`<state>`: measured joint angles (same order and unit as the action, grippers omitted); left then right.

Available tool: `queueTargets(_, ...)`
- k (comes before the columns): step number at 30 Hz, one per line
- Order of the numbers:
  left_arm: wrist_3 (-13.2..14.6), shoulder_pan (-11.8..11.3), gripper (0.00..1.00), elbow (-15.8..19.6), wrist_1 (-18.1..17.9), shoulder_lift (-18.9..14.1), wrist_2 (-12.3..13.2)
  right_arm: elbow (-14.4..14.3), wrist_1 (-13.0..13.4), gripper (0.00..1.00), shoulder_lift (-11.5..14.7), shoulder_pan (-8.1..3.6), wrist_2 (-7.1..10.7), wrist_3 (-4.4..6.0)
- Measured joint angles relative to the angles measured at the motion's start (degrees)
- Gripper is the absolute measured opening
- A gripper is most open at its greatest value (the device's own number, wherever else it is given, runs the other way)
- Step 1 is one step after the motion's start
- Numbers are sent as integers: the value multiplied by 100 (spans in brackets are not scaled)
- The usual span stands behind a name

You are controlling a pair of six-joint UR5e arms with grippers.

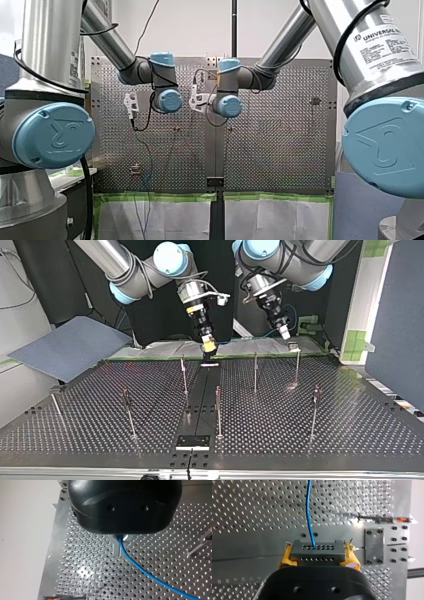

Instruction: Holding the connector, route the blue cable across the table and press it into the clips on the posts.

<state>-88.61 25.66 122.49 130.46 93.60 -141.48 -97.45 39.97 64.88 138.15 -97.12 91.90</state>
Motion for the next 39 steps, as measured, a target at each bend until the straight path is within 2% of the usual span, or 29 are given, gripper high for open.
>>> queueTargets(4, 26, -29, 0, 1, 196, -196, 30, 176, -134, 0, -60, 33, 64, 50)
queueTargets(13, 109, -126, 0, -5, 613, -610, 352, 599, -525, 0, -75, 111, 207, 67)
queueTargets(16, 106, -181, 0, -14, 762, -762, 402, 735, -644, 0, -75, 182, 268, 85)
queueTargets(20, 109, -339, 0, -74, 982, -902, 475, 933, -837, 0, -78, 269, 318, 134)
queueTargets(26, 104, -618, 0, -165, 1135, -918, 721, 1247, -1112, 0, -83, 347, 416, 228)
queueTargets(33, 45, -959, 0, -312, 1186, -918, 1060, 1594, -1327, 0, -130, 364, 519, 421)
queueTargets(39, -72, -1255, 0, -503, 1197, -879, 1357, 1867, -1573, 0, -322, 333, 563, 500)
